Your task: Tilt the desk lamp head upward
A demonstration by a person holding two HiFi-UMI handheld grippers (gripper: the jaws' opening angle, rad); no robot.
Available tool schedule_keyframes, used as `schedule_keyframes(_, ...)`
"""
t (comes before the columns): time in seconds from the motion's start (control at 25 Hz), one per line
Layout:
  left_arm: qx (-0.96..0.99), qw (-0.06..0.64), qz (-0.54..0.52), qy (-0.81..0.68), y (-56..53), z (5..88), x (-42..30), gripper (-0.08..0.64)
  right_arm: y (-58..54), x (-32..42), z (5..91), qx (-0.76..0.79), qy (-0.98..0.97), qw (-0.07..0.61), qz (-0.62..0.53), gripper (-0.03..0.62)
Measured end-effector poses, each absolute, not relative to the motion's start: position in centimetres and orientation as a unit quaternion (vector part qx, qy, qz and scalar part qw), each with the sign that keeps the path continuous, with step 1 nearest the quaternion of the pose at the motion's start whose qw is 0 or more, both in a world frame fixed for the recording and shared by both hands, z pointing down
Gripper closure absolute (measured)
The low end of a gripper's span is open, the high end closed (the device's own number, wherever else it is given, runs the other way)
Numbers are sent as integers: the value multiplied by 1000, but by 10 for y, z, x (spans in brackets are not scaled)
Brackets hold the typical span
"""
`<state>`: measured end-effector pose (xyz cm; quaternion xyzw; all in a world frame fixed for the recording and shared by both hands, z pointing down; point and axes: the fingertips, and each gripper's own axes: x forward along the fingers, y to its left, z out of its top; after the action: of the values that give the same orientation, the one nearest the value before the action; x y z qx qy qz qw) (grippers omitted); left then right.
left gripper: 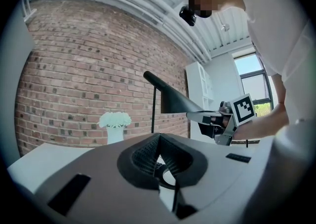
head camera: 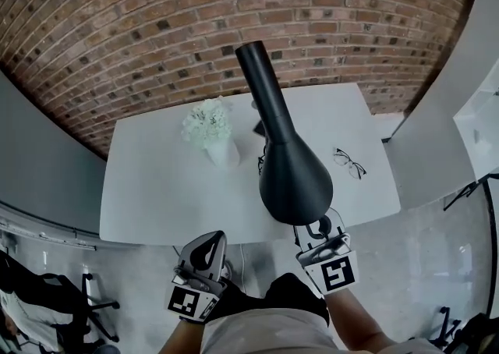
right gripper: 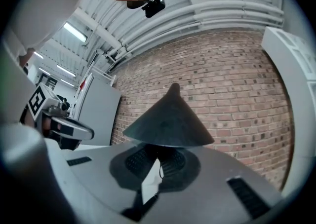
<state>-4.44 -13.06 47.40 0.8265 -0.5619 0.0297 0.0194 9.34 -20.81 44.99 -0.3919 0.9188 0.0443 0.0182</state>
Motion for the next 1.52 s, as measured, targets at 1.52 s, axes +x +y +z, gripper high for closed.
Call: schedule_keyframes(1.52,882,-10,-46,-468,-132,394,9,555,-161,103,296,-444,891,-14,95,577)
